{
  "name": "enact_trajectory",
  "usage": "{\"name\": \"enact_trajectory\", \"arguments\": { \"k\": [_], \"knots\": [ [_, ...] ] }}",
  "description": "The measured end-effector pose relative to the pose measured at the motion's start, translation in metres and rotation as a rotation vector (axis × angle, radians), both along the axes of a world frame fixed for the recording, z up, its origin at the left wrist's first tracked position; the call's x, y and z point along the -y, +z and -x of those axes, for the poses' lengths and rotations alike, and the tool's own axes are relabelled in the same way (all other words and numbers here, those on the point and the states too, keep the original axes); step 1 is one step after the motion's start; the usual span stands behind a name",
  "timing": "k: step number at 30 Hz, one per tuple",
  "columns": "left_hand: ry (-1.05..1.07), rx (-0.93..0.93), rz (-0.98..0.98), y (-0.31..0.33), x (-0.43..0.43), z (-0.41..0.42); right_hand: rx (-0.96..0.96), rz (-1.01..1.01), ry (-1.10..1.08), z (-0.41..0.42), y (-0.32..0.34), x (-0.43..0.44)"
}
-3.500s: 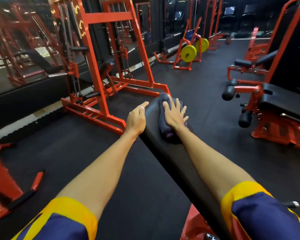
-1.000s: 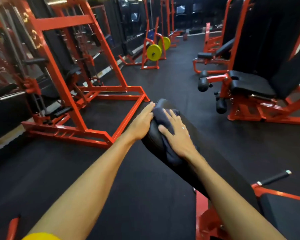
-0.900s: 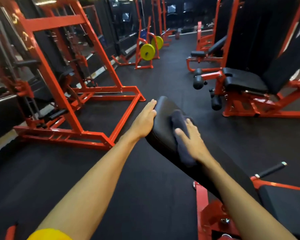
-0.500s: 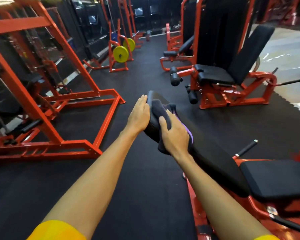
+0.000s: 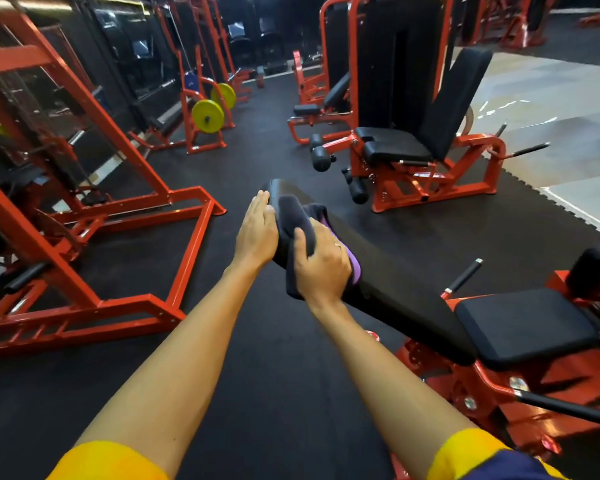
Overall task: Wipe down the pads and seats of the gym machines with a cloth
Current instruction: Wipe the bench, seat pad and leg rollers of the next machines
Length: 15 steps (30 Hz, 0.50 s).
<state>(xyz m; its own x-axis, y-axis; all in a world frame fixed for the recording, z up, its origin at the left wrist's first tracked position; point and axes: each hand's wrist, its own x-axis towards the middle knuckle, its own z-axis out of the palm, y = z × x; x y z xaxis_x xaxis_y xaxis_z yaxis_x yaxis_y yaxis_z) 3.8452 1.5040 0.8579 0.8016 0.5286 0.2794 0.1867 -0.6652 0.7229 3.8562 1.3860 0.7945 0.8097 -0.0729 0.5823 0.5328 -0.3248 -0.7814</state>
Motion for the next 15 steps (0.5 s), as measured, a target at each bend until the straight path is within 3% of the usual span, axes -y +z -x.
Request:
{"name": "enact_trajectory", "arguments": {
  "k": [3, 6, 11, 15],
  "knots": [
    [0.006, 0.002, -0.013, -0.001, 0.004, 0.0, -0.052, 0.037, -0.005, -0.018, -0.045, 0.04],
    [0.008, 0.018, 0.001, 0.0, 0.005, 0.001, -0.172, -0.034, -0.002, -0.017, -0.034, 0.032],
    [0.036, -0.002, -0.01, 0.004, 0.004, 0.004, 0.017, -0.095, 0.08, 0.01, 0.029, -0.022],
    [0.015, 0.008, -0.001, 0.003, 0.004, 0.004, 0.141, 0.039, 0.271, -0.002, -0.007, 0.018]
  ]
}}
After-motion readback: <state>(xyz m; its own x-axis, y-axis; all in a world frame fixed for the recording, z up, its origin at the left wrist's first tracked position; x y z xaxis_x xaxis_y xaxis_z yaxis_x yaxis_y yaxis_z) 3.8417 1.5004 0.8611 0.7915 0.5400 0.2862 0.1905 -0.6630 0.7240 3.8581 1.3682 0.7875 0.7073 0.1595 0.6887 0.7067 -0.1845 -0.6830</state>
